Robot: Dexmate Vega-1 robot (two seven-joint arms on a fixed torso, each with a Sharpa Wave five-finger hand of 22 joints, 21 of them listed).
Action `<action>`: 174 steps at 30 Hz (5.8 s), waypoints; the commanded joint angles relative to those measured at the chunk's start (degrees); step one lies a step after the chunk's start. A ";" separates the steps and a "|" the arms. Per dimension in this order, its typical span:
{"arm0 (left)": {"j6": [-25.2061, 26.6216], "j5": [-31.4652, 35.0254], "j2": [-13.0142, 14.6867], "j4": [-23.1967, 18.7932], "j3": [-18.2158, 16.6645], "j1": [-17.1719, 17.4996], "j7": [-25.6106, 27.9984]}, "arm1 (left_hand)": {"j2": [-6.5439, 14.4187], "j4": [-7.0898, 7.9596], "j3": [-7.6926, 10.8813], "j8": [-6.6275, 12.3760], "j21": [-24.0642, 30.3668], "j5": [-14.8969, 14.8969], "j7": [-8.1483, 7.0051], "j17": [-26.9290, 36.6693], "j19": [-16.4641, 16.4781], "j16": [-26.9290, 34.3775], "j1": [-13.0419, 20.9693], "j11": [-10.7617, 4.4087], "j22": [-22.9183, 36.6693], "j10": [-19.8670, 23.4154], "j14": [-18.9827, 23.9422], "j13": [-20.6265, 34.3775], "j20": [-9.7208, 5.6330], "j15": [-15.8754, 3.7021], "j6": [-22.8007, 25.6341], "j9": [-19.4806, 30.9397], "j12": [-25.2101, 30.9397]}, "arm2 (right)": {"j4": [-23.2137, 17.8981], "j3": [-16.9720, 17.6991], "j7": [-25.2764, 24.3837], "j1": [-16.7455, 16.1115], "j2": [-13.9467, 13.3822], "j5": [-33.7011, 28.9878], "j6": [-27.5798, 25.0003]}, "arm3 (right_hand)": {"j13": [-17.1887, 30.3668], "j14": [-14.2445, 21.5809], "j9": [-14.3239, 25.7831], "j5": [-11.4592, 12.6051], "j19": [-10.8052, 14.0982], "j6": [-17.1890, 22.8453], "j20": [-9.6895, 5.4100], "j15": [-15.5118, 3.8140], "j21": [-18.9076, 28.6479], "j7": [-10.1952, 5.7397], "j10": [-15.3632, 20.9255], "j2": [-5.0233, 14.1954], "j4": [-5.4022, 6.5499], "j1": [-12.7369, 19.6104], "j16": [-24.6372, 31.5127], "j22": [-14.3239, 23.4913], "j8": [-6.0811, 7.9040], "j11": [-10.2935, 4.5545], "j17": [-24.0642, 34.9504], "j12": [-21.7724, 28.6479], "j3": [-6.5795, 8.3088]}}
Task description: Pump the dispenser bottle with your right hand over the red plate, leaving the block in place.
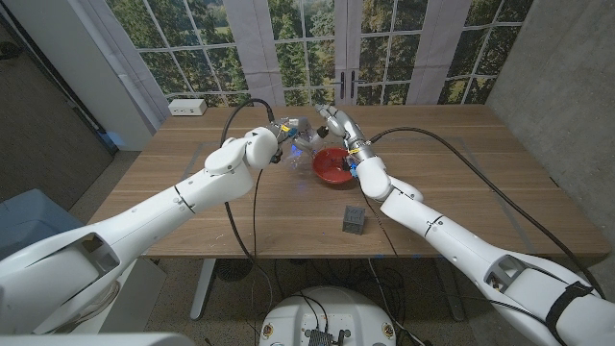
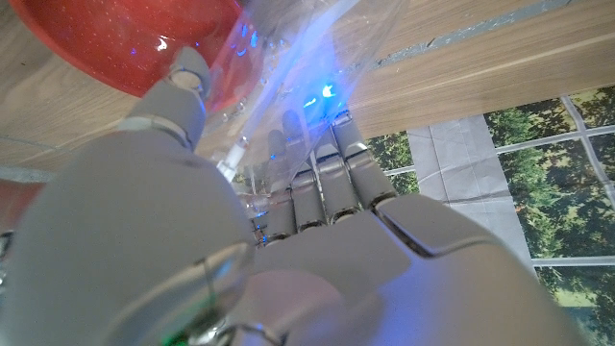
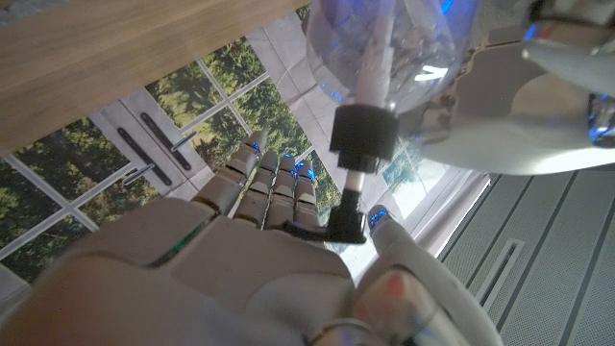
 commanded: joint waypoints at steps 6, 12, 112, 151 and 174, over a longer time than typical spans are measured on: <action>1.64 0.57 -0.35 0.15 0.68 -0.75 -1.80 | 12.40 3.65 3.86 -0.13 0.70 0.40 -7.88 0.20 2.73 0.82 13.02 -9.88 0.14 11.28 10.61 -0.25 -8.14 -17.58 12.83 0.18 -0.01 | -2.55 2.76 -5.11 -2.09 -1.52 -0.59 1.04 | 0.13 -0.20 0.29 0.22 -0.21 0.26 0.82 0.25 -0.13 0.03 0.02 1.12 -0.71 0.77 -0.41 0.27 0.01 0.02 -0.15 0.08 0.14; 1.81 1.30 -0.47 0.40 1.48 -1.74 -2.80 | 12.41 3.62 3.81 -0.30 0.95 0.43 -7.85 0.18 2.82 0.89 13.25 -9.98 0.16 11.19 10.84 -0.30 -8.17 -17.57 13.00 0.16 -0.10 | -1.96 1.62 -3.32 -1.40 -2.08 -1.61 2.40 | 0.12 -0.30 0.29 0.14 -0.37 0.45 1.06 0.20 -0.17 -0.19 0.01 0.88 -0.85 0.67 -0.51 0.27 0.09 -0.05 -0.24 0.07 -0.07; 1.09 1.60 -0.11 0.14 0.29 -0.85 -2.16 | 11.20 3.47 1.72 -3.42 4.89 0.48 -7.04 -0.22 4.06 1.85 16.05 -10.14 0.19 14.04 14.53 -1.35 -9.02 -17.57 15.58 -0.06 0.22 | 3.05 3.76 4.76 -0.02 0.46 9.34 6.17 | 0.07 -0.27 0.27 0.18 -0.03 0.13 1.06 0.15 0.02 -0.67 -0.46 1.34 -1.21 0.67 -0.71 0.25 -0.09 -0.22 -0.59 -0.12 0.12; -1.51 -0.38 0.26 0.31 -2.77 2.33 4.63 | 11.89 3.89 1.16 -4.38 5.87 0.58 -7.70 -0.27 3.39 1.73 16.01 -10.11 0.18 13.53 14.78 -0.74 -8.61 -17.51 15.03 0.91 0.21 | 10.57 10.39 21.32 0.37 1.84 35.45 8.68 | 0.06 -0.48 0.25 0.09 -0.06 -0.13 1.49 1.04 -0.01 -0.31 -1.00 1.03 -1.26 0.08 -0.81 0.27 -0.15 0.34 -0.64 -0.23 -0.53; -10.05 -7.76 -0.41 0.76 -10.68 10.49 19.83 | 12.25 4.07 0.91 -4.36 7.70 0.58 -7.75 0.72 4.60 2.69 15.93 -10.17 0.35 12.96 16.04 0.27 -7.87 -17.47 15.38 2.10 0.28 | 12.98 13.73 23.17 -0.76 2.22 43.46 8.49 | 0.07 -0.37 0.26 0.10 -0.04 0.09 1.79 1.55 0.00 -0.03 -1.24 1.02 -1.13 -0.40 -0.75 0.28 -0.02 0.65 -0.59 -0.22 -0.90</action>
